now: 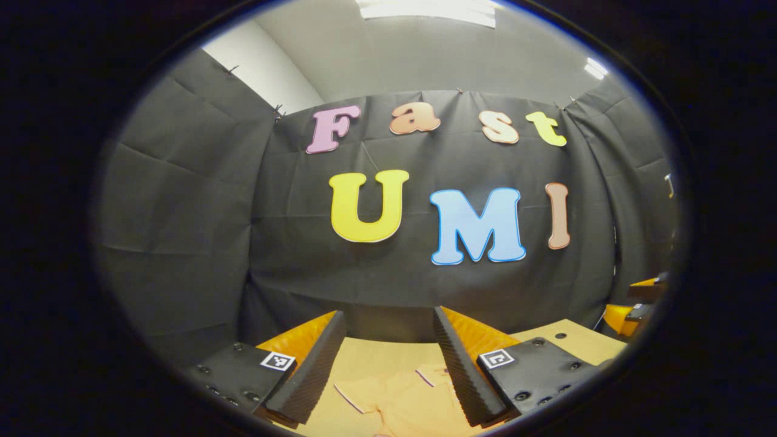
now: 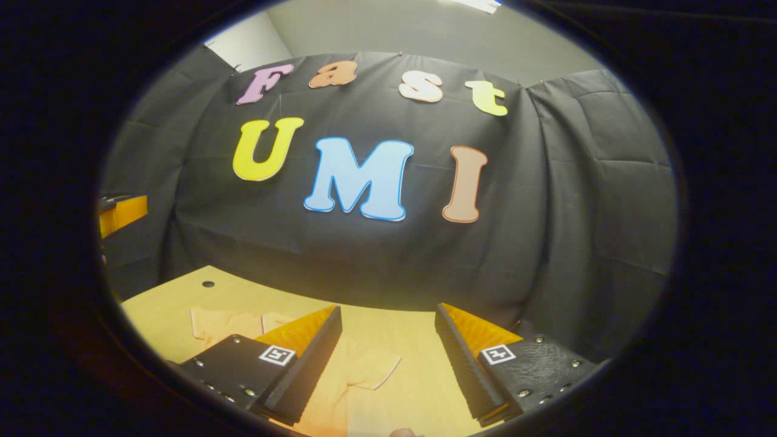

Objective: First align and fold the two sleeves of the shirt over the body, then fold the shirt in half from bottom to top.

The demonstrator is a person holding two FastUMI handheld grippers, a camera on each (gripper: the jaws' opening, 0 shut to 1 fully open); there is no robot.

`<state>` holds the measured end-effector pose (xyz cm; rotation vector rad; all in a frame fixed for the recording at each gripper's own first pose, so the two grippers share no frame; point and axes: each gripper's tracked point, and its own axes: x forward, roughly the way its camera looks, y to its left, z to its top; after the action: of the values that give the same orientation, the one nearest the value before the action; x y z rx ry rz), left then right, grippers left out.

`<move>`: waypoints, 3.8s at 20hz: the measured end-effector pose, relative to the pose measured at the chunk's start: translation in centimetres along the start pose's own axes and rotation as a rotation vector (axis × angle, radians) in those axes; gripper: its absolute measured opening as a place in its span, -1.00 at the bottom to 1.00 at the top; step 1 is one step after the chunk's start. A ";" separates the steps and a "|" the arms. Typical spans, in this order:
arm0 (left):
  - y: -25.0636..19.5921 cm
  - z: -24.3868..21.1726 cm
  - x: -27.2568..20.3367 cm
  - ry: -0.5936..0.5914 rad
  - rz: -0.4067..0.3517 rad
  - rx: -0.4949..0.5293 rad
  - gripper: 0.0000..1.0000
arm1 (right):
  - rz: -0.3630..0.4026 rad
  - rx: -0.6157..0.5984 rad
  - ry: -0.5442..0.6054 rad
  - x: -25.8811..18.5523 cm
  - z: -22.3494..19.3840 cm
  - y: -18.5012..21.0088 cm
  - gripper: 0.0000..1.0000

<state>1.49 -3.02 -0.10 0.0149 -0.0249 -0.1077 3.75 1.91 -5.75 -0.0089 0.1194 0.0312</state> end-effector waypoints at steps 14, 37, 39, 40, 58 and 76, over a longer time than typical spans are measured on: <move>-1.5 -4.0 -1.1 0.099 0.005 -0.086 0.86 | 0.024 0.070 0.370 12.5 -14.2 1.0 0.92; -0.1 -6.3 -3.1 0.174 0.118 0.015 0.92 | 0.021 0.194 0.705 18.4 -27.4 2.0 0.89; 0.1 -6.5 -3.3 0.179 0.123 0.008 0.86 | 0.005 0.209 0.712 18.5 -27.4 1.6 0.67; 0.1 -6.5 -3.4 0.179 0.124 0.005 0.93 | 0.002 0.214 0.715 18.3 -27.4 1.5 0.50; 3.3 -6.3 -7.6 0.174 0.192 -0.005 0.86 | 0.149 0.187 0.556 17.7 -19.6 7.0 -0.98; 6.8 -6.9 -11.1 0.192 0.279 -0.020 0.86 | 0.395 0.050 0.632 15.8 -21.6 18.0 -0.91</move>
<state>-8.68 4.99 -7.14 0.0019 0.1658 0.1731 16.30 20.18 -29.19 0.0555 0.7526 0.4216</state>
